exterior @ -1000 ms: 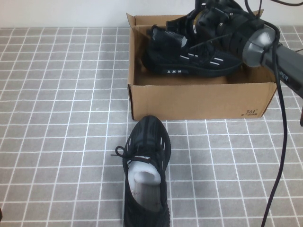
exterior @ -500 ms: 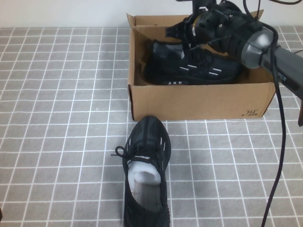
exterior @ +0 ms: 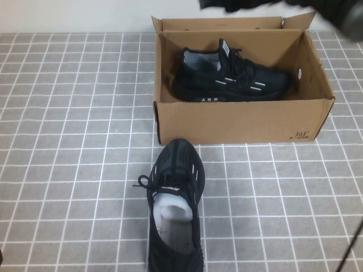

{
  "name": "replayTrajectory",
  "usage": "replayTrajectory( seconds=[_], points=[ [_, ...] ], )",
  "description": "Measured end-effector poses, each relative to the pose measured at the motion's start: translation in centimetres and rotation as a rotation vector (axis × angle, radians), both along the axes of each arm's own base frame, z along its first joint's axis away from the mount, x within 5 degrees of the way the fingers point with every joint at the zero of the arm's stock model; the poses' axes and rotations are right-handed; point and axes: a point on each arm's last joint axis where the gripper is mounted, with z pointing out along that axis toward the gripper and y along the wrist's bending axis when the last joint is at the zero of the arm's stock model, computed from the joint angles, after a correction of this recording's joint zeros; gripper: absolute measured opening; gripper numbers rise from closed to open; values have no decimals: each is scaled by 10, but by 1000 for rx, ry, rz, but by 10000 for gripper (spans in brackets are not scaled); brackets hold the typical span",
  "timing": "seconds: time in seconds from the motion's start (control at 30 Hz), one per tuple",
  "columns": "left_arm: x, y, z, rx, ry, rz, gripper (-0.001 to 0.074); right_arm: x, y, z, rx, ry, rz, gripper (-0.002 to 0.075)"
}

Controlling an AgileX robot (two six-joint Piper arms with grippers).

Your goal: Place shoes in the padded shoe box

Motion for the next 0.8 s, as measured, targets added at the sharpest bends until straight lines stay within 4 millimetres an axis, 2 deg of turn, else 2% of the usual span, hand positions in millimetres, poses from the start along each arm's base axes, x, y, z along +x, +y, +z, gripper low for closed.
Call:
replayTrajectory(
  seconds=[0.07,0.13,0.23,0.33,0.5,0.67,0.8],
  points=[
    [0,0,0,0,0,0,-3,-16,-7,24,-38,-25,33,64],
    [0,0,0,0,0,0,-3,-35,-17,50,-69,-48,52,23],
    [0,0,0,0,0,0,-3,-64,-32,81,-125,-63,79,2],
    [0,0,0,0,0,0,-3,-92,-47,102,-185,-40,100,-3],
    [0,0,0,0,0,0,-3,-130,-69,117,-249,54,92,-5],
    [0,0,0,0,0,0,-3,-160,-83,112,-238,103,86,-6],
    [0,0,0,0,0,0,-3,-195,-97,109,-174,56,104,-6]
  ],
)
